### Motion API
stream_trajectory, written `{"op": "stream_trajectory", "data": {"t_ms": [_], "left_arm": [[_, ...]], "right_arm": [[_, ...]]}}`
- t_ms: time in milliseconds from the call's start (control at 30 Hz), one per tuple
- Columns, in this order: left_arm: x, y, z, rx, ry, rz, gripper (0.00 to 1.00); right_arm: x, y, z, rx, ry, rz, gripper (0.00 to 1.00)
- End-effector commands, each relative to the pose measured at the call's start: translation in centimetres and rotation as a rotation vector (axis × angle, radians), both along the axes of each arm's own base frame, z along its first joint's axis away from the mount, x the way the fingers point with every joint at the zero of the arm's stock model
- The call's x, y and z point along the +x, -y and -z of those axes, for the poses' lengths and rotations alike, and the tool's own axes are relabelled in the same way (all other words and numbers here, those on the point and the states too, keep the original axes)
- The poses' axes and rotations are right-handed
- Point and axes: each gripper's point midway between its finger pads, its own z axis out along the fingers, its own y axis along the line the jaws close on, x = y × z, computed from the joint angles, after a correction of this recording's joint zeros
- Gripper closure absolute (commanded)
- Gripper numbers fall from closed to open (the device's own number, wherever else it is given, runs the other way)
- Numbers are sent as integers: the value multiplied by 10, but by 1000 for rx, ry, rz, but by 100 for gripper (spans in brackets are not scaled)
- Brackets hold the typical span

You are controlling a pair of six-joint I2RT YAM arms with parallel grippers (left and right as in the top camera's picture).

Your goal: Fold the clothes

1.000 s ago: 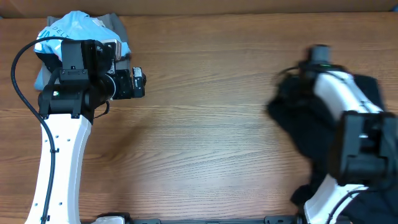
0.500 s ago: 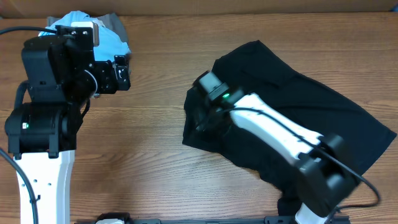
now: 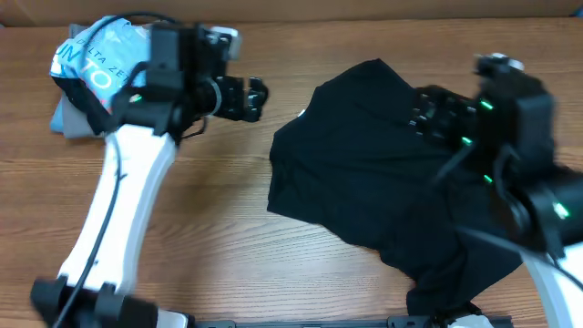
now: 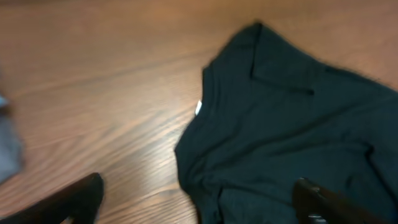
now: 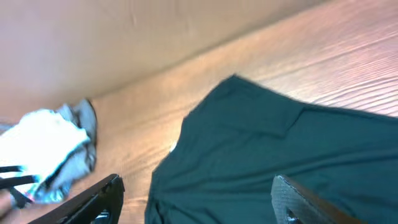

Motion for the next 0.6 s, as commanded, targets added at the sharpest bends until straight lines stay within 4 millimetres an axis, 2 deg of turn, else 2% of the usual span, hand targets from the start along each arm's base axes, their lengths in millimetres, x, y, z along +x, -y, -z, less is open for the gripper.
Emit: {"op": "stream_trajectory", "data": {"t_ms": [0, 33, 67, 100, 133, 200, 300, 467, 567], "left_arm": [[18, 18, 63, 82, -95, 29, 33], [22, 25, 79, 89, -117, 41, 44], [26, 32, 96, 93, -140, 55, 51], [28, 37, 109, 98, -155, 63, 52], [31, 42, 126, 105, -174, 73, 51], [33, 51, 154, 117, -209, 90, 39], [31, 58, 189, 138, -265, 110, 36], [31, 58, 221, 186, -292, 124, 35], [29, 51, 235, 229, -315, 107, 39]], "right_arm": [[-17, 10, -19, 12, 49, 25, 20], [-23, 12, -20, 12, 49, 25, 19], [-28, 12, -19, 10, 43, 25, 19], [-31, 14, -17, 6, 33, 28, 19], [-35, 15, -13, -1, 15, 32, 19], [-39, 17, -6, -11, -21, 34, 19], [-44, 18, 3, -22, -64, 34, 19], [-46, 18, 5, -24, -77, 34, 19], [-46, 18, 5, -24, -77, 34, 19]]}}
